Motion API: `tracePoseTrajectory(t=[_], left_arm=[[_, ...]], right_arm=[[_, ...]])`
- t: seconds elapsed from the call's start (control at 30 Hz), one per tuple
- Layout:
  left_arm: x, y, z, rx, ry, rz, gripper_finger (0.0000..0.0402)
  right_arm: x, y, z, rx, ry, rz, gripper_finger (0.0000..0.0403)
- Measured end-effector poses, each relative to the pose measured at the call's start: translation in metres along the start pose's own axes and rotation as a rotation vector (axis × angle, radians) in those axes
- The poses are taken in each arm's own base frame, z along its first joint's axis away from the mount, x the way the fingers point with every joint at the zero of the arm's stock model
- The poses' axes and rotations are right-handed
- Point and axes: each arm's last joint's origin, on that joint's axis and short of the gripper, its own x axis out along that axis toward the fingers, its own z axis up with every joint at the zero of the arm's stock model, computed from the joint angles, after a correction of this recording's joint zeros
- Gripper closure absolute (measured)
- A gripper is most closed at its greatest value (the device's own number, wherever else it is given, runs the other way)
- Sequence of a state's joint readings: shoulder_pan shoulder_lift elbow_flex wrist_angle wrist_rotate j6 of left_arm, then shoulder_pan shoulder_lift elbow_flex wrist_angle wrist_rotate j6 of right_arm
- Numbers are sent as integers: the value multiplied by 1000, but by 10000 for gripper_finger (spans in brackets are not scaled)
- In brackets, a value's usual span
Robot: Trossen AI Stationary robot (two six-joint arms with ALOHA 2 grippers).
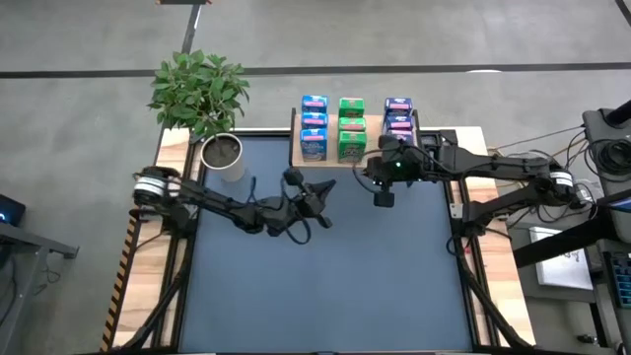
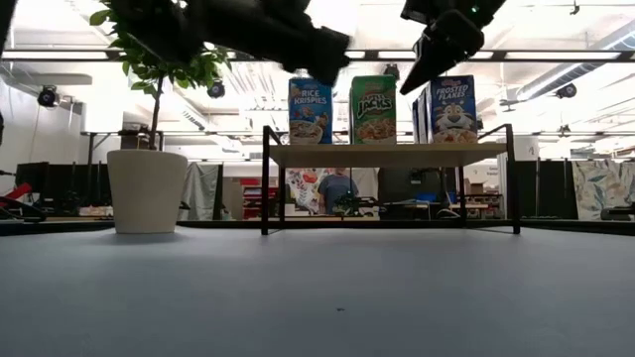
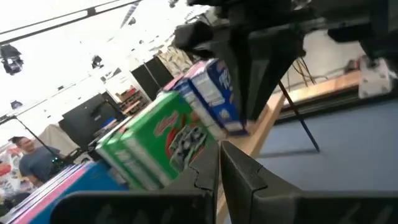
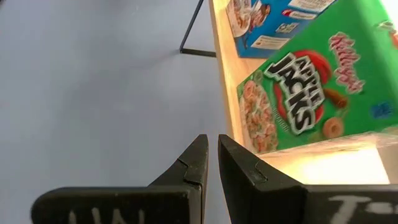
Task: Stack cereal on shelf
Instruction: Return to Home Position
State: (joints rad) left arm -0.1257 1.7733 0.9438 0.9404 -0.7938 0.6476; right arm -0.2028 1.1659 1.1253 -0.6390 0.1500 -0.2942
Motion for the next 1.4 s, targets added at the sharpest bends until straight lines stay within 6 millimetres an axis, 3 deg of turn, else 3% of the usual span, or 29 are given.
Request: tracePoseTrajectory(t=[0.3, 0.53, 0.77, 1.13, 1.4], left_arm=[[-55, 29, -3, 11, -47, -105, 402], [-86, 50, -11, -23, -63, -134, 402], [-101, 65, -23, -99, -60, -132, 402], [-108, 71, -34, -117, -9, -73, 402], [-109, 70, -36, -84, 15, -89, 402]], right_arm=[[12, 14, -31, 55, -88, -12, 375], [21, 22, -50, 117, -171, -13, 375], [35, 35, -70, 182, -223, 3, 375], [49, 50, -99, 260, -245, 17, 375], [49, 54, -105, 253, -236, 39, 375]])
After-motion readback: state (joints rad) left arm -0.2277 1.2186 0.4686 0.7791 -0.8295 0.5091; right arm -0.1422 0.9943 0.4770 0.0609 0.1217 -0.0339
